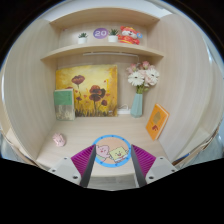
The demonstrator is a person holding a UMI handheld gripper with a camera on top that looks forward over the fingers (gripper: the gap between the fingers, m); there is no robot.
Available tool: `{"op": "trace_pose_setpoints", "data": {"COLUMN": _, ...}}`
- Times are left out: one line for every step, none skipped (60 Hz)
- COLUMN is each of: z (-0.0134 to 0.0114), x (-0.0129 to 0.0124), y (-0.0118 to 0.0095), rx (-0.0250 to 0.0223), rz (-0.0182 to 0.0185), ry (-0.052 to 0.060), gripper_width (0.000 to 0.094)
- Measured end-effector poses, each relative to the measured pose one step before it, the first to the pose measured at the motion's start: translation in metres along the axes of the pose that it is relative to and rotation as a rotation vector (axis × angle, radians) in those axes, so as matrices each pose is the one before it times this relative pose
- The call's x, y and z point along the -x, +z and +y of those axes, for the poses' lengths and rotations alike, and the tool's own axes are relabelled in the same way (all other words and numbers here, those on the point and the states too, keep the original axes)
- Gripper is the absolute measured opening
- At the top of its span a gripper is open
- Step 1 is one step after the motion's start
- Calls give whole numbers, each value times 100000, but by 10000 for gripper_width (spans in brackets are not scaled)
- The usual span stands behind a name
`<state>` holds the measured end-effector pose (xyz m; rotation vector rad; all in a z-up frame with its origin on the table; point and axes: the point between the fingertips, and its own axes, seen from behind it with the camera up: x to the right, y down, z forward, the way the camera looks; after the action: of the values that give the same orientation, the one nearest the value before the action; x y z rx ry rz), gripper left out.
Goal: Arrange mouse
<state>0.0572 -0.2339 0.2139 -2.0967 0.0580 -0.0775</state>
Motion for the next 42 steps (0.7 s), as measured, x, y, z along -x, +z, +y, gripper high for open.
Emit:
{"op": "trace_pose_setpoints", "data": {"z": 804, "x": -50, "y": 377, "rx": -155, "rz": -341, "ry": 166, "gripper_width": 679}}
{"op": "trace_pose_setpoints", "data": {"z": 503, "x": 54, "y": 204, "rx": 834, "rz": 140, "ry": -57, "gripper_width": 679}}
{"op": "trace_pose_setpoints", "data": {"z": 585, "x": 38, "y": 224, "rx": 825, "rz": 248, "ry": -183, "gripper_width": 677}}
{"op": "trace_pose_setpoints", "data": {"z": 611, "x": 67, "y": 233, "rx": 961, "rz": 254, "ry": -218, "gripper_width": 676}}
{"op": "trace_pose_setpoints", "data": {"z": 689, "x": 148, "y": 255, "rx": 1117, "rz": 169, "ry": -123, "gripper_width": 676}}
{"op": "trace_pose_setpoints", "data": {"z": 182, "x": -44, "y": -381, "rx": 2081, "rz": -145, "ry": -518, "gripper_width": 677}}
{"op": "trace_pose_setpoints", "data": {"z": 943, "x": 407, "y": 721, "rx": 985, "rz": 33, "ry": -6, "gripper_width": 676}}
{"op": "trace_pose_setpoints", "data": {"z": 802, "x": 391, "y": 382, "rx": 1197, "rz": -77, "ry": -80, "gripper_width": 676}}
{"op": "trace_pose_setpoints", "data": {"z": 823, "x": 424, "y": 349, "rx": 1354, "rz": -173, "ry": -169, "gripper_width": 676}}
{"op": "trace_pose_setpoints", "data": {"z": 832, "x": 461, "y": 364, "rx": 1412, "rz": -274, "ry": -301, "gripper_width": 677}}
{"op": "trace_pose_setpoints", "data": {"z": 856, "x": 552, "y": 330, "rx": 1495, "rz": -449, "ry": -407, "gripper_width": 679}}
{"op": "trace_pose_setpoints", "data": {"z": 836, "x": 643, "y": 348, "rx": 1606, "rz": -524, "ry": -483, "gripper_width": 679}}
{"op": "trace_pose_setpoints", "data": {"z": 798, "x": 629, "y": 315, "rx": 1705, "rz": -537, "ry": -490, "gripper_width": 677}}
{"op": "trace_pose_setpoints", "data": {"z": 740, "x": 612, "y": 318, "rx": 1602, "rz": -339, "ry": -438, "gripper_width": 677}}
{"op": "trace_pose_setpoints", "data": {"z": 681, "x": 622, "y": 290, "rx": 1489, "rz": -220, "ry": -455, "gripper_width": 677}}
{"op": "trace_pose_setpoints", "data": {"z": 608, "x": 729, "y": 298, "rx": 1409, "rz": -283, "ry": -555, "gripper_width": 676}}
{"op": "trace_pose_setpoints", "data": {"z": 606, "x": 824, "y": 290, "rx": 1410, "rz": -576, "ry": -612, "gripper_width": 675}}
{"op": "trace_pose_setpoints", "data": {"z": 536, "x": 949, "y": 303, "rx": 1413, "rz": -950, "ry": -596, "gripper_width": 678}}
{"op": "trace_pose_setpoints", "data": {"z": 477, "x": 990, "y": 342, "rx": 1254, "rz": -1068, "ry": -521, "gripper_width": 678}}
{"op": "trace_pose_setpoints", "data": {"z": 347, "x": 964, "y": 369, "rx": 1012, "rz": -1062, "ry": -448, "gripper_width": 679}}
{"op": "trace_pose_setpoints", "data": {"z": 288, "x": 954, "y": 362, "rx": 861, "rz": -990, "ry": -354, "gripper_width": 680}}
{"op": "trace_pose_setpoints", "data": {"z": 231, "x": 953, "y": 406, "rx": 784, "rz": -976, "ry": -380, "gripper_width": 680}}
{"op": "trace_pose_setpoints", "data": {"z": 198, "x": 963, "y": 414, "rx": 733, "rz": -1042, "ry": -333, "gripper_width": 680}}
{"op": "trace_pose_setpoints", "data": {"z": 172, "x": 1035, "y": 430, "rx": 663, "rz": -1161, "ry": -262, "gripper_width": 682}}
{"op": "trace_pose_setpoints", "data": {"z": 83, "x": 1013, "y": 459, "rx": 582, "rz": -1296, "ry": -275, "gripper_width": 683}}
{"op": "trace_pose_setpoints", "data": {"z": 63, "x": 957, "y": 496, "rx": 541, "rz": -1274, "ry": -372, "gripper_width": 684}}
{"op": "trace_pose_setpoints", "data": {"z": -22, "x": 896, "y": 469, "rx": 525, "rz": -1073, "ry": -334, "gripper_width": 691}}
{"op": "trace_pose_setpoints", "data": {"z": -44, "x": 824, "y": 507, "rx": 473, "rz": -785, "ry": -326, "gripper_width": 689}}
{"op": "trace_pose_setpoints", "data": {"z": -79, "x": 733, "y": 527, "rx": 411, "rz": -649, "ry": -390, "gripper_width": 689}}
{"op": "trace_pose_setpoints", "data": {"z": -119, "x": 652, "y": 508, "rx": 334, "rz": -447, "ry": -376, "gripper_width": 690}}
{"op": "trace_pose_setpoints", "data": {"z": -147, "x": 623, "y": 556, "rx": 353, "rz": -375, "ry": -374, "gripper_width": 689}}
{"op": "trace_pose_setpoints", "data": {"z": -165, "x": 656, "y": 582, "rx": 460, "rz": -405, "ry": -418, "gripper_width": 689}}
{"op": "trace_pose_setpoints", "data": {"z": -201, "x": 614, "y": 582, "rx": 500, "rz": -478, "ry": -391, "gripper_width": 688}}
{"op": "trace_pose_setpoints", "data": {"z": -251, "x": 582, "y": 536, "rx": 441, "rz": -415, "ry": -443, "gripper_width": 689}}
{"op": "trace_pose_setpoints", "data": {"z": -300, "x": 537, "y": 521, "rx": 367, "rz": -320, "ry": -451, "gripper_width": 688}}
{"op": "trace_pose_setpoints", "data": {"z": -326, "x": 521, "y": 545, "rx": 216, "rz": -292, "ry": -515, "gripper_width": 690}}
{"op": "trace_pose_setpoints", "data": {"z": -353, "x": 515, "y": 568, "rx": 188, "rz": -322, "ry": -556, "gripper_width": 689}}
{"op": "trace_pose_setpoints", "data": {"z": -350, "x": 500, "y": 515, "rx": 146, "rz": -321, "ry": -527, "gripper_width": 689}}
{"op": "trace_pose_setpoints", "data": {"z": -436, "x": 456, "y": 523, "rx": 210, "rz": -236, "ry": -370, "gripper_width": 689}}
{"op": "trace_pose_setpoints", "data": {"z": -398, "x": 389, "y": 536, "rx": 96, "rz": -155, "ry": -252, "gripper_width": 689}}
{"op": "trace_pose_setpoints", "data": {"z": -449, "x": 386, "y": 569, "rx": 9, "rz": -175, "ry": -172, "gripper_width": 689}}
{"op": "trace_pose_setpoints", "data": {"z": -450, "x": 386, "y": 505, "rx": -31, "rz": -274, "ry": -143, "gripper_width": 689}}
